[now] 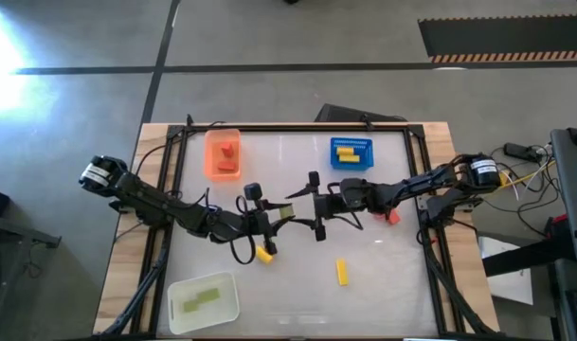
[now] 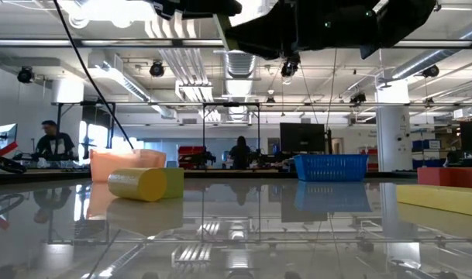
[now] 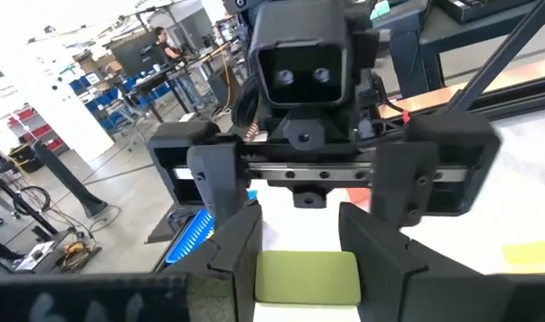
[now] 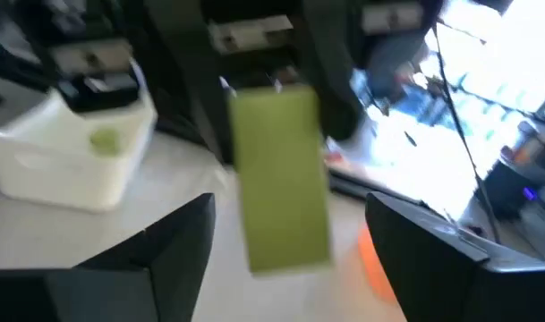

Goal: Sort & place blocks by color
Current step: Put the green wooden block into the white bin

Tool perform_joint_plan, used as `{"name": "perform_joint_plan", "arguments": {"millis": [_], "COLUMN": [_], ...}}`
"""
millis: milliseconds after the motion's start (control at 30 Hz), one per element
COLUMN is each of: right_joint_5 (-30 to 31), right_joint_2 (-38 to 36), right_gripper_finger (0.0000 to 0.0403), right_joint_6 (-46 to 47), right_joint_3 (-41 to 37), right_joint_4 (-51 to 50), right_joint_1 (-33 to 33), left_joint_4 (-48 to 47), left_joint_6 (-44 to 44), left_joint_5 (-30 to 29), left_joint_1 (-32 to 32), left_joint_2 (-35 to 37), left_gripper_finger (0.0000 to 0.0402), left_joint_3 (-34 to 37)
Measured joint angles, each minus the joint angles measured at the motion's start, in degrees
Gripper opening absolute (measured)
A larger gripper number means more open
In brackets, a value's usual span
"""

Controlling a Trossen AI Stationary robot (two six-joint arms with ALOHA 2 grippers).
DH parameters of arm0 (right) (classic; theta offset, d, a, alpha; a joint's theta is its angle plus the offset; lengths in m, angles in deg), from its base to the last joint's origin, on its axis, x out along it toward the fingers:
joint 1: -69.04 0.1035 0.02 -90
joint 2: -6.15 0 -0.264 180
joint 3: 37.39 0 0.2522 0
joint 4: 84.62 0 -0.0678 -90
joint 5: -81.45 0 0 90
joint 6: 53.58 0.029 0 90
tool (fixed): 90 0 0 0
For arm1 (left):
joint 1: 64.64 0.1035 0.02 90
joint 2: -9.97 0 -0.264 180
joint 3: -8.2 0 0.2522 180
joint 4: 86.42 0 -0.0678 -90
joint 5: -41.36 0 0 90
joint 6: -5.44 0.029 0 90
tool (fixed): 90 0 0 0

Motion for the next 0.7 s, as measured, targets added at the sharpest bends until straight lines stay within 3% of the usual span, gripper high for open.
{"name": "perform_joint_plan", "arguments": {"millis": [133,267,367,700], "right_joint_5": [4.7,9.2,10.6,10.5], "right_joint_2": [-3.7,-8.3,-11.5,-15.3], "right_gripper_finger": [0.0289,0.0285,0.0277,0.0253], "right_joint_6": [-0.1,0.6,2.2,3.6], "right_joint_3": [0.0,0.0,0.0,0.0], "right_joint_4": [-9.3,-18.7,-23.9,-28.9], "right_joint_1": [0.0,0.0,0.0,0.0], "left_joint_4": [-2.4,-11.7,-23.8,-65.7], "left_joint_6": [-3.3,-10.3,-15.8,-39.8], "left_joint_5": [0.0,0.1,1.4,16.7], "left_joint_1": [-0.1,-0.1,-0.1,-0.1], "left_joint_2": [0.4,1.4,1.4,-0.4], "left_gripper_finger": [0.0113,0.0113,0.0113,0.0113], "left_joint_3": [-0.2,-2.4,-6.0,-26.3]}}
